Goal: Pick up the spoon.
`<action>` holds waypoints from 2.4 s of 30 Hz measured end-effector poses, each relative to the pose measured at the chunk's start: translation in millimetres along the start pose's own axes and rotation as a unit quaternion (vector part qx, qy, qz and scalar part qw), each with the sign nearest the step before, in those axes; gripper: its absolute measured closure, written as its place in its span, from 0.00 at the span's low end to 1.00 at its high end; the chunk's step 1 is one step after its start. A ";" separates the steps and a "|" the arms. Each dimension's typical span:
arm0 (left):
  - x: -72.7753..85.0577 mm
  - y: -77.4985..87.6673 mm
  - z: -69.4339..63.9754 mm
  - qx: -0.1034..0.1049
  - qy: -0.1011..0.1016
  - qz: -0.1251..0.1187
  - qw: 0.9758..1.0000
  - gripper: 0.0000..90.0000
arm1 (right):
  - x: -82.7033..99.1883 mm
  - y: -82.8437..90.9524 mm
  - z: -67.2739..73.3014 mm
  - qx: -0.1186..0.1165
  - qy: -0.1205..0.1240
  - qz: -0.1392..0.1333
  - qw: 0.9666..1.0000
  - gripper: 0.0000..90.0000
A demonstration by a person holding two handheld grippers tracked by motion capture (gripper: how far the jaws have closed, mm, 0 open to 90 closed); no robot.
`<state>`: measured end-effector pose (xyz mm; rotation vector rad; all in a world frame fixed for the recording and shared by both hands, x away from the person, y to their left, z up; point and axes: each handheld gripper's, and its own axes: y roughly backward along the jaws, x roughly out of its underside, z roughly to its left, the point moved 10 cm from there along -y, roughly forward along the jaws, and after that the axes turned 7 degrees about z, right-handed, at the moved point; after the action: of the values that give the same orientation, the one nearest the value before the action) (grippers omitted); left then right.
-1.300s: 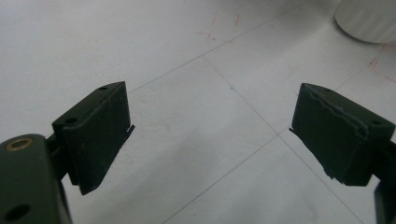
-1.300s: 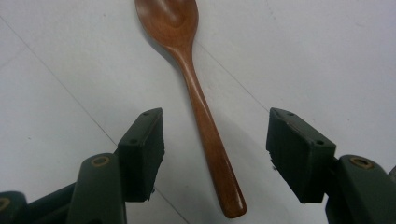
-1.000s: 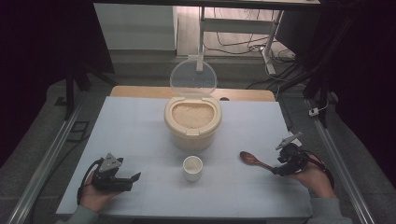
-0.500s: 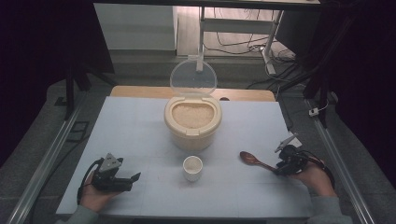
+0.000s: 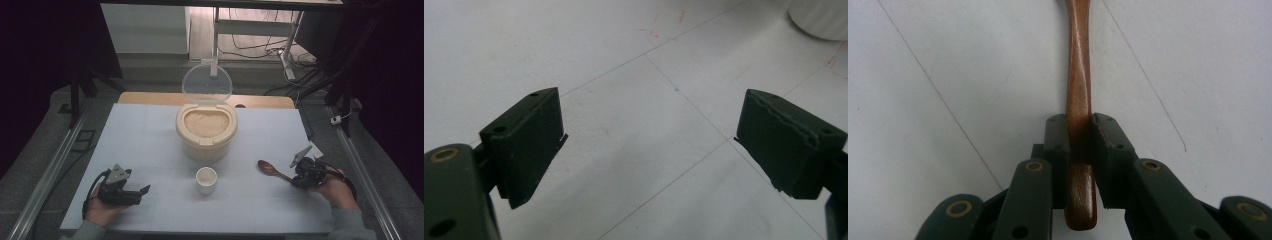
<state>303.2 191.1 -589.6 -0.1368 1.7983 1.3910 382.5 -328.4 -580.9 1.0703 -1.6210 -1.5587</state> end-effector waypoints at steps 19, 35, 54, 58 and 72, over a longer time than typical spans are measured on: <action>0.7 -0.5 1.5 0.000 0.000 0.002 1.000 0.13 | -11.2 22.5 2.6 -0.014 -0.017 -0.091 0.996 0.86; 1.0 -1.3 1.6 0.000 0.000 0.004 1.000 0.13 | -33.9 43.6 17.4 -0.020 0.006 -0.147 0.989 0.86; 0.7 -1.4 1.0 0.001 -0.001 0.003 1.000 0.13 | -54.1 55.6 35.4 -0.027 0.039 -0.173 0.984 0.86; 0.5 -1.3 0.8 0.001 -0.001 0.003 1.000 0.13 | -59.0 57.5 41.0 -0.027 0.047 -0.172 0.984 0.86; -1.0 -1.5 -0.6 0.003 -0.002 0.002 1.000 0.13 | -93.2 68.5 78.8 -0.035 0.112 -0.188 0.975 0.86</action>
<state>304.3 189.6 -590.1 -0.1267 1.7999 1.3887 348.2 -211.6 -512.0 1.5193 -1.2543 -1.6443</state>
